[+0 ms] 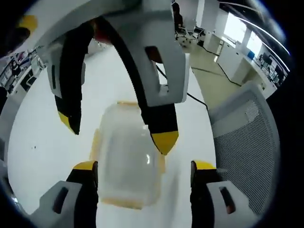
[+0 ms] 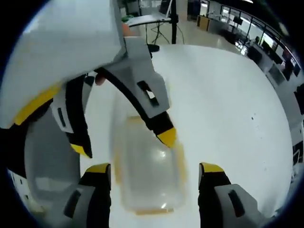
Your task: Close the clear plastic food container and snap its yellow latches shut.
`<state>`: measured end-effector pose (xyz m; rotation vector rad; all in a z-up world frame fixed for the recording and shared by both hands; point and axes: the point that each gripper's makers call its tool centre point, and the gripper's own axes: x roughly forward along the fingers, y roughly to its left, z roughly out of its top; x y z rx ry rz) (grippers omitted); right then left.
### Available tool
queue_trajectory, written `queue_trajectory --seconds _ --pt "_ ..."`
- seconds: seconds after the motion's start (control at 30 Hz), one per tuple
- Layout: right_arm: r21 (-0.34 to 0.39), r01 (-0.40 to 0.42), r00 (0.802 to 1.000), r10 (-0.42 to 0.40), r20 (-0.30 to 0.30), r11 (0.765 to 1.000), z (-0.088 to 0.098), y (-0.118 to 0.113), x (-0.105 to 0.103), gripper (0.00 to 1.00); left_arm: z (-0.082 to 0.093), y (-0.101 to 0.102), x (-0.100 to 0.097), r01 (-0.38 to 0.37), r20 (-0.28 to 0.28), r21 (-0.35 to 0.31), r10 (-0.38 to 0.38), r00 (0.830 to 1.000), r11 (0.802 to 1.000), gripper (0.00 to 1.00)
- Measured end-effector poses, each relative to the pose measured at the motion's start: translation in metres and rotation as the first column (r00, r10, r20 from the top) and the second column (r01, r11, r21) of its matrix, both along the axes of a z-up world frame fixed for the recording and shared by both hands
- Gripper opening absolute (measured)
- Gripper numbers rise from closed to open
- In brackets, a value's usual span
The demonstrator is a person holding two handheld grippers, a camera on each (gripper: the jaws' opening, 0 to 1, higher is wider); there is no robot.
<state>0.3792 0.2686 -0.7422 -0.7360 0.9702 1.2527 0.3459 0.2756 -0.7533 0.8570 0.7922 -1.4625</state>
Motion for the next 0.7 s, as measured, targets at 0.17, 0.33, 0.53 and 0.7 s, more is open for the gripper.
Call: queue_trajectory --seconds 0.17,0.33,0.53,0.7 --pt "-0.006 -0.005 1.0 0.005 0.0 1.0 -0.002 -0.004 -0.005 0.75 0.0 0.004 0.008 0.0 0.011 0.012 0.0 1.0 1.0 0.79" --pt "-0.037 -0.021 1.0 0.021 0.0 0.999 -0.005 -0.01 -0.012 0.75 0.0 0.009 0.015 0.026 0.028 0.044 -0.027 0.999 0.999 0.79" --pt "-0.037 -0.003 1.0 0.003 0.0 0.999 -0.008 -0.015 -0.014 0.74 -0.005 0.013 0.021 0.043 0.034 0.081 -0.046 0.998 0.996 0.78" --pt "-0.071 -0.013 1.0 0.012 -0.006 0.997 -0.012 -0.026 -0.019 0.73 -0.01 0.01 0.018 0.057 0.027 0.089 -0.06 0.998 0.994 0.78"
